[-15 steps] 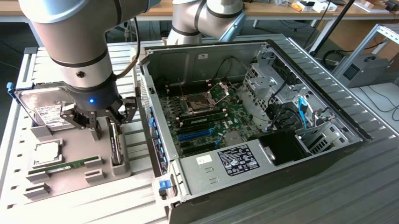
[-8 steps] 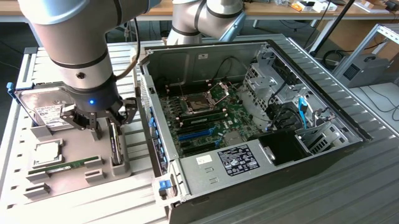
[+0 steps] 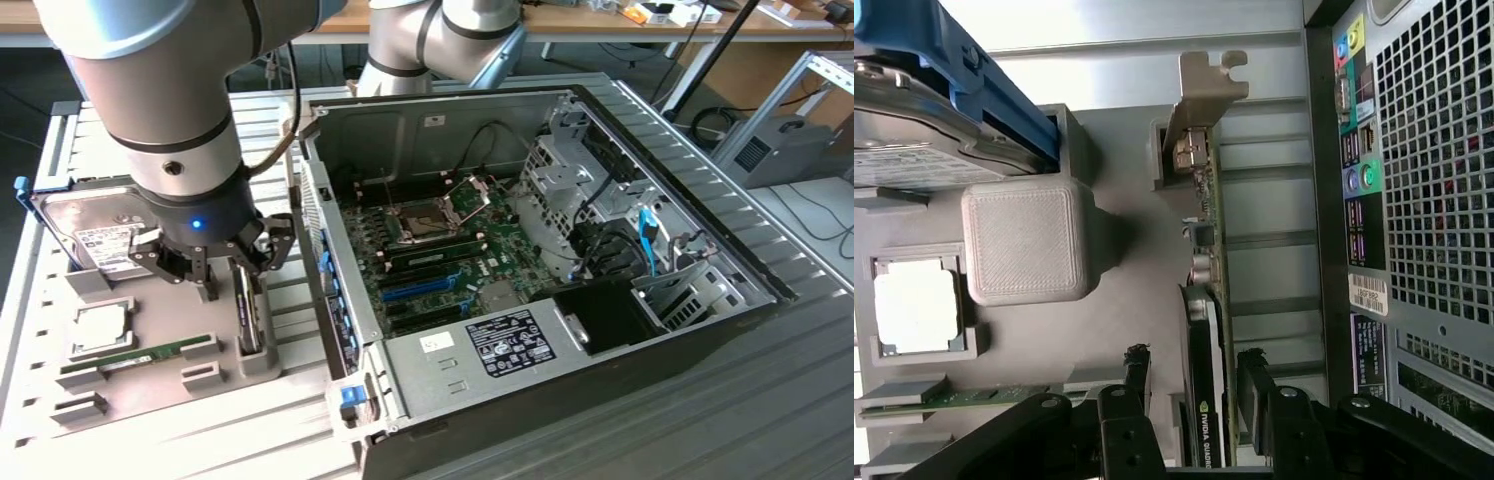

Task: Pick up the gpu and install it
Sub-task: 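Pick up the gpu and move the gpu toward the slot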

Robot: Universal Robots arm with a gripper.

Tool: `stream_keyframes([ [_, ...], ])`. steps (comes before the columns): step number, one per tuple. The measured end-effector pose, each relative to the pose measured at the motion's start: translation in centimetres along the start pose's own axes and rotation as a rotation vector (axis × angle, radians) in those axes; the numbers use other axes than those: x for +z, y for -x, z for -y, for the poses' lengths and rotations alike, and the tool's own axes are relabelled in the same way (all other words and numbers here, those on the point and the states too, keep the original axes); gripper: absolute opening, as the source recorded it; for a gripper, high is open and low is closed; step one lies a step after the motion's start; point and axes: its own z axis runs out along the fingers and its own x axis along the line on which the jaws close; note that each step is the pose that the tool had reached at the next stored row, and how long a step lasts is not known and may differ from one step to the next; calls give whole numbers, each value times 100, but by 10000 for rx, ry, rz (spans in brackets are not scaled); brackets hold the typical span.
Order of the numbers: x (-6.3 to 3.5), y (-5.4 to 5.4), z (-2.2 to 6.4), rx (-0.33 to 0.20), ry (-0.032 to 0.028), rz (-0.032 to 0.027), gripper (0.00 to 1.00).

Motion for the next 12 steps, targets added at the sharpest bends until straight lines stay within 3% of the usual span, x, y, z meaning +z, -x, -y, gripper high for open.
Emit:
stream_keyframes([
  [7,28,45,-2,-2,2,2,48],
  [12,114,44,2,-2,1,1,48],
])
